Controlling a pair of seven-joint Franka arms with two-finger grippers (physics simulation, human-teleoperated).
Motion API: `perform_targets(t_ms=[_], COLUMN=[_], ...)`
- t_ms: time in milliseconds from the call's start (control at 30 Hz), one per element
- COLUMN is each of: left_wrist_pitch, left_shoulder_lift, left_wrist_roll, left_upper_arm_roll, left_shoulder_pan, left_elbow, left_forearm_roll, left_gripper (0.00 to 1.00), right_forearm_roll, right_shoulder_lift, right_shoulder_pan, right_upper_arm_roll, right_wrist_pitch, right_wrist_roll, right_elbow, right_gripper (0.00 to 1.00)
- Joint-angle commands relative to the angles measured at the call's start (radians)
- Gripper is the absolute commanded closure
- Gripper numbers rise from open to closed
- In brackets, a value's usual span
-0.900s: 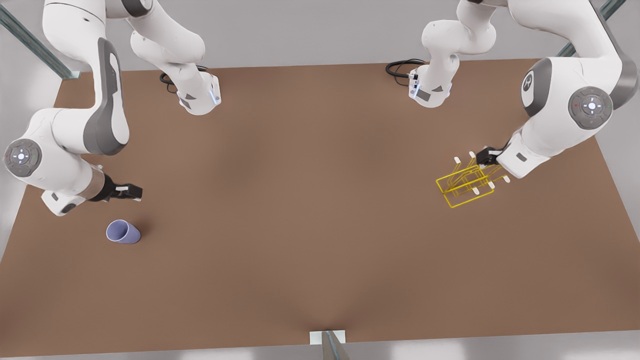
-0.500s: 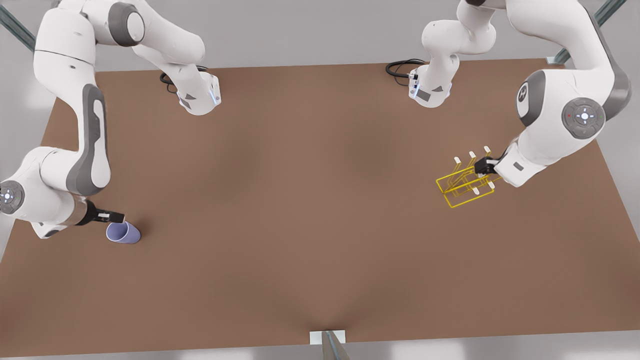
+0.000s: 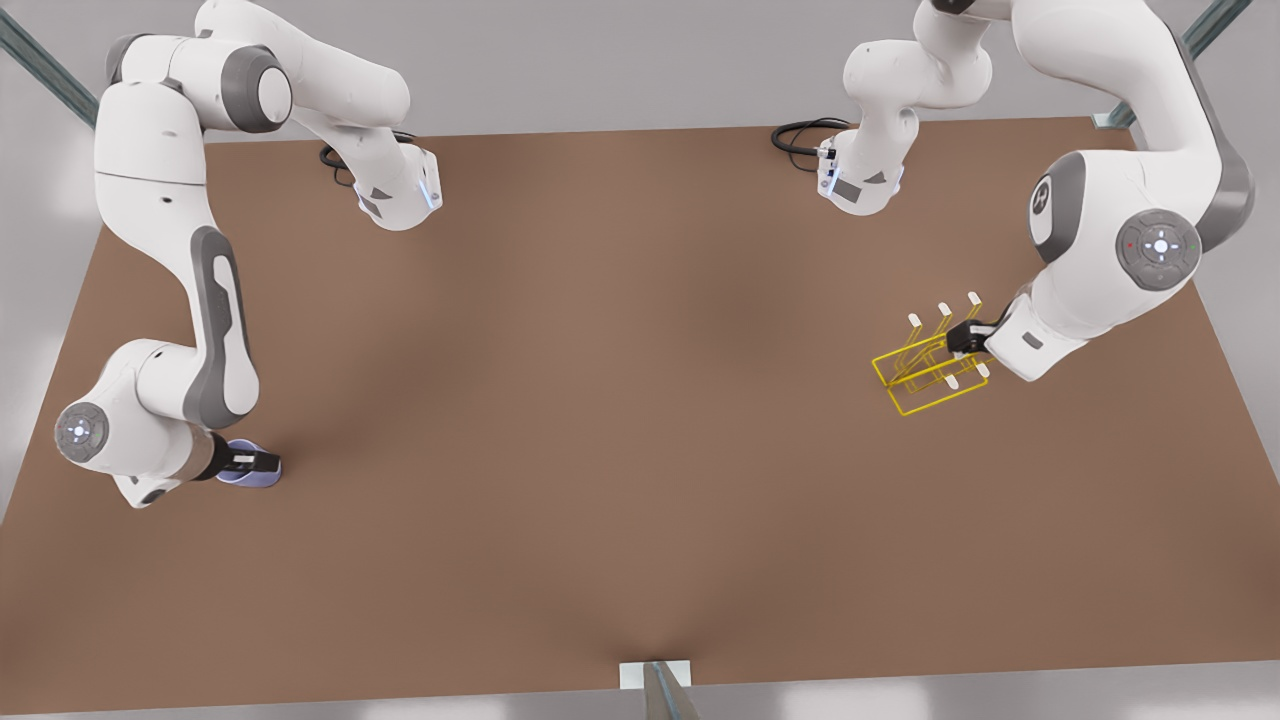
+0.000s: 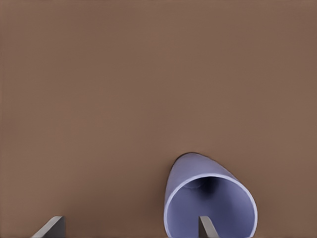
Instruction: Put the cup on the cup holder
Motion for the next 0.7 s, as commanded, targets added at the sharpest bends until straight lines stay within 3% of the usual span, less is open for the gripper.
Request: perform_targets(t_ms=[0,500,533,567,600,633,667], left_wrist_pitch=[0.001,-0.001,-0.002,-0.002,-0.001,-0.001,0.001], left_shoulder_lift=[-0.001,-0.001,-0.001,-0.001,0.001,0.001,0.003], left_wrist_roll=[-0.005,-0.007,-0.007,-0.006,-0.005,-0.007,-0.005], left_upper_arm_roll=[0.0,0.0,0.0,0.0,0.0,0.0,0.0], left_shoulder_pan=[0.0,0.0,0.0,0.0,0.0,0.0,0.0], left_elbow=[0.0,-0.004,-0.006,-0.004,-0.004,-0.006,-0.006], left_forearm_roll=[0.0,0.002,0.002,0.002,0.002,0.002,0.002], left_gripper=[0.0,0.0,0.0,0.0,0.0,0.0,0.0], right_forearm_roll=[0.009,-0.045,-0.045,-0.046,-0.046,-0.052,-0.06], right_shoulder_lift=[0.005,0.065,0.066,0.07,0.07,0.07,0.07], right_shoulder_pan=[-0.001,-0.001,-0.001,-0.001,-0.001,-0.001,-0.001], right_upper_arm_roll=[0.0,-0.024,-0.026,-0.026,-0.026,-0.026,-0.026], right_wrist_pitch=[0.026,0.097,0.097,0.118,0.117,0.117,0.117], right_wrist_roll=[-0.07,-0.086,-0.086,-0.087,-0.087,-0.087,-0.087], right_elbow=[-0.002,-0.042,-0.04,-0.04,-0.039,-0.034,-0.033], right_gripper=[0.0,0.02,0.05,0.22,0.29,0.49,0.57])
